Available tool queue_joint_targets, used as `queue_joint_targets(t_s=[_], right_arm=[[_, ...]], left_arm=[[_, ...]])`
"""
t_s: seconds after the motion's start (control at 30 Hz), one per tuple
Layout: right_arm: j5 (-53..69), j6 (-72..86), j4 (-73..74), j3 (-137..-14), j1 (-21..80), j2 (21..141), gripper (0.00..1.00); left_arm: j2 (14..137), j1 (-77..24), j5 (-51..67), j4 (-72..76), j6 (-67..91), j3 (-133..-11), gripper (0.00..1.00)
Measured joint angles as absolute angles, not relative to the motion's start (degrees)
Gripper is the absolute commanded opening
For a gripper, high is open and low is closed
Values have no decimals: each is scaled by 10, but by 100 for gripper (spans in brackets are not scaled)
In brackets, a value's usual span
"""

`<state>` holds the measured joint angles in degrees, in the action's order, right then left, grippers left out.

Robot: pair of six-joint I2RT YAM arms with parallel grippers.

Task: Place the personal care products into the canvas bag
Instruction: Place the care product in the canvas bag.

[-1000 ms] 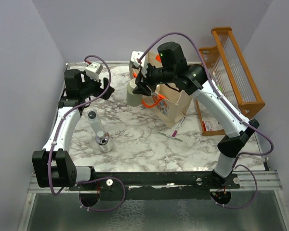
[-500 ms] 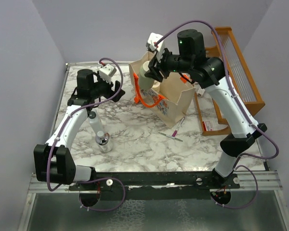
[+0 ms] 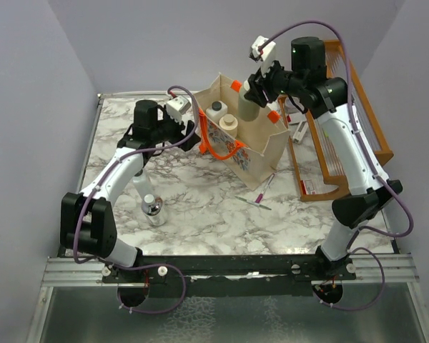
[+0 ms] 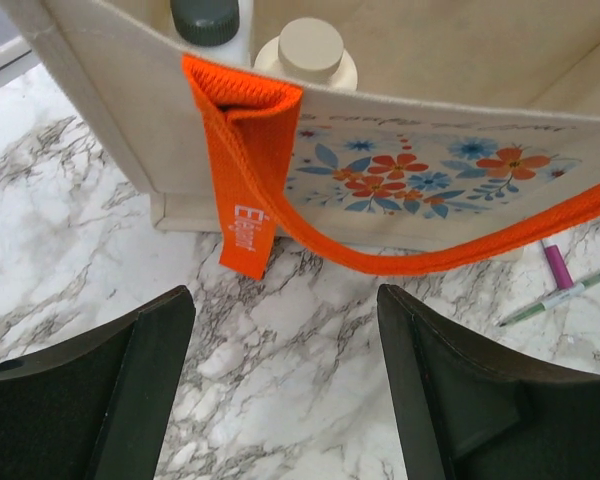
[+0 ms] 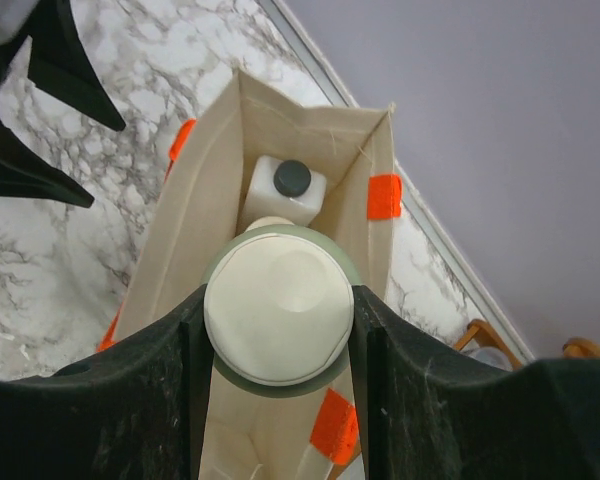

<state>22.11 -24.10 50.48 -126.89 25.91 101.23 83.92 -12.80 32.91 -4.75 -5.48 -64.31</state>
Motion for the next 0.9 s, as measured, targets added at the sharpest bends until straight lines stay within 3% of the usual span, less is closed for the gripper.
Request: queue_joint_targets(t_s=[0.6, 0.9], right_arm=[[241, -243, 454, -1065, 222, 1008, 1], [256, -243, 429, -1050, 220, 1009, 1]], left_arm=[[879, -165, 314, -21, -37, -672, 75], [849, -218, 287, -78, -165, -711, 75]])
